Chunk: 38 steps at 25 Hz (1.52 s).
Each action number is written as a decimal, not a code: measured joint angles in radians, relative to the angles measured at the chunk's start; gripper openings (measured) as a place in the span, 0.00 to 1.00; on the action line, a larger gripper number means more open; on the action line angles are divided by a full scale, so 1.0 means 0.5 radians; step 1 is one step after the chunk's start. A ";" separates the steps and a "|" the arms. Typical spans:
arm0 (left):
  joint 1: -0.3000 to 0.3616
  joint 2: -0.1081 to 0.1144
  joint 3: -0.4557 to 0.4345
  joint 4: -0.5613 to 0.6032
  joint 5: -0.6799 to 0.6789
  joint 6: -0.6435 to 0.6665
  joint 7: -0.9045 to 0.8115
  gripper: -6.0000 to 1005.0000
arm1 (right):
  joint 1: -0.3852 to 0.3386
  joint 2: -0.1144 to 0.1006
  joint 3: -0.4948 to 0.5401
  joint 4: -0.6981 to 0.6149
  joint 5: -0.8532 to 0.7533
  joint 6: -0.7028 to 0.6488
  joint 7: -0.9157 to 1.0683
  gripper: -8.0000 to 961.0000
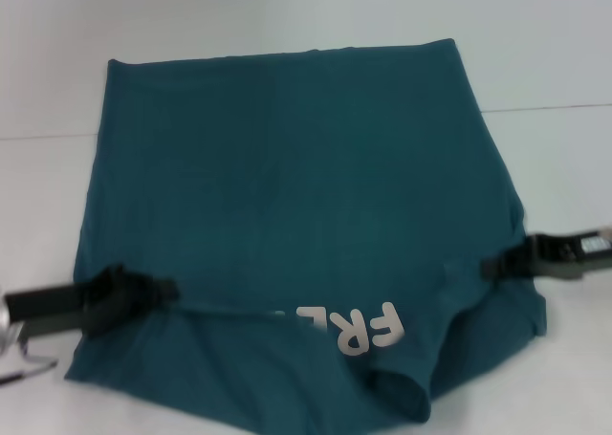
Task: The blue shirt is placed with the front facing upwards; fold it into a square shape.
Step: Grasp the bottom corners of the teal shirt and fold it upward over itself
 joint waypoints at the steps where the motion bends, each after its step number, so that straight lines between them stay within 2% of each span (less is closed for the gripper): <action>1: -0.033 0.001 0.004 -0.012 -0.001 -0.063 -0.005 0.05 | 0.029 0.003 -0.005 0.017 -0.002 0.065 0.008 0.13; 6: -0.208 0.001 0.028 -0.036 -0.001 -0.336 -0.026 0.05 | 0.147 0.029 -0.031 0.051 -0.009 0.365 0.036 0.13; 10: -0.320 0.002 0.035 -0.041 -0.001 -0.537 -0.027 0.05 | 0.221 0.042 -0.135 0.055 -0.009 0.594 0.093 0.14; 17: -0.428 -0.001 0.052 -0.043 -0.002 -0.833 0.007 0.05 | 0.341 0.067 -0.290 0.078 -0.010 0.942 0.117 0.15; 20: -0.474 -0.001 0.053 -0.055 -0.006 -0.922 0.053 0.05 | 0.432 0.056 -0.389 0.178 -0.056 1.052 0.122 0.15; 23: -0.503 0.001 0.078 -0.059 -0.007 -0.975 0.063 0.05 | 0.529 0.054 -0.416 0.254 -0.231 1.134 0.192 0.15; 27: -0.527 0.005 0.122 -0.042 -0.008 -1.067 0.052 0.05 | 0.583 0.071 -0.417 0.247 -0.424 1.254 0.322 0.16; 34: -0.532 0.037 0.124 -0.038 -0.008 -1.182 0.032 0.05 | 0.630 0.041 -0.418 0.248 -0.450 1.413 0.371 0.17; 38: -0.524 0.039 0.126 -0.037 -0.008 -1.219 0.020 0.05 | 0.668 0.031 -0.438 0.288 -0.452 1.475 0.363 0.17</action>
